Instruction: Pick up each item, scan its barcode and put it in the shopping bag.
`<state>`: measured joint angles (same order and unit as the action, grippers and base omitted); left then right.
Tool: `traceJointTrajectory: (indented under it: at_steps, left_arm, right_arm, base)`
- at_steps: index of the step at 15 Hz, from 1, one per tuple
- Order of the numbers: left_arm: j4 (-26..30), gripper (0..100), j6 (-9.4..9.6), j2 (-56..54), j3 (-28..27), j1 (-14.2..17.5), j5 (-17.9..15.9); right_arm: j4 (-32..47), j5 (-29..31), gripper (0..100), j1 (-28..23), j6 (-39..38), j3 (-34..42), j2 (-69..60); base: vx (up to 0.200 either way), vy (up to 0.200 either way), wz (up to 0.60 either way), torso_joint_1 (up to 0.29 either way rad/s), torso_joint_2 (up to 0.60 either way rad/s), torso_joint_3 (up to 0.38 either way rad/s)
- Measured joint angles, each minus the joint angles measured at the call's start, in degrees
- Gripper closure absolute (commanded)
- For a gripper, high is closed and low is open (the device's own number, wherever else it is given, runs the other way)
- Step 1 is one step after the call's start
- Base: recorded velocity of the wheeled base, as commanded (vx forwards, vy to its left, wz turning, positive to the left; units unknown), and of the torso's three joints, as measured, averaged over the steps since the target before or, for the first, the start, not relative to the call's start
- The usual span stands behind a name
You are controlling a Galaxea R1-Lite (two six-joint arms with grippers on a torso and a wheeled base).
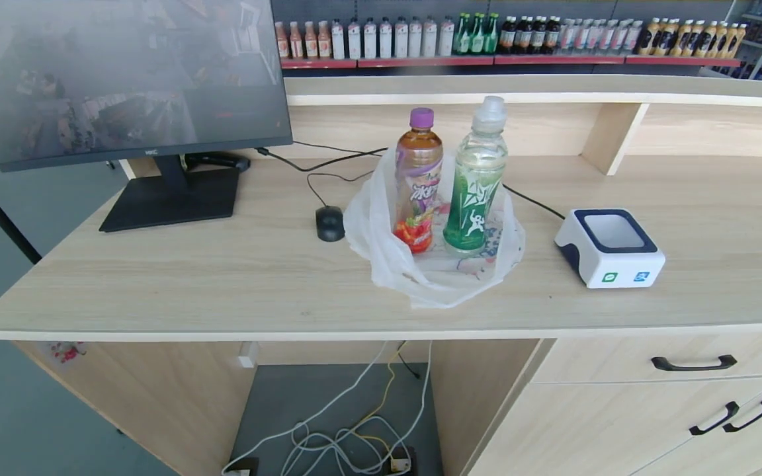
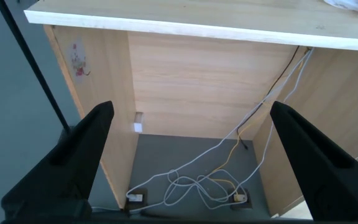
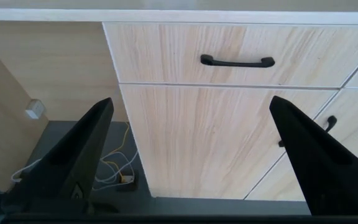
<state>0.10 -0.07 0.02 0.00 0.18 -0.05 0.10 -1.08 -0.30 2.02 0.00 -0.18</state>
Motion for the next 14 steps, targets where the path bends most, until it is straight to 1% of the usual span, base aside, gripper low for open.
traceJointTrajectory:
  at_steps: [14]
  left_arm:
    - [0.0,0,-0.22,0.0,0.0,0.0,0.0]
  right_arm:
    - [0.1,-0.1,0,0.0,0.5,0.0,0.1]
  base:
    - [0.000,-0.200,0.00,0.001,0.01,0.002]
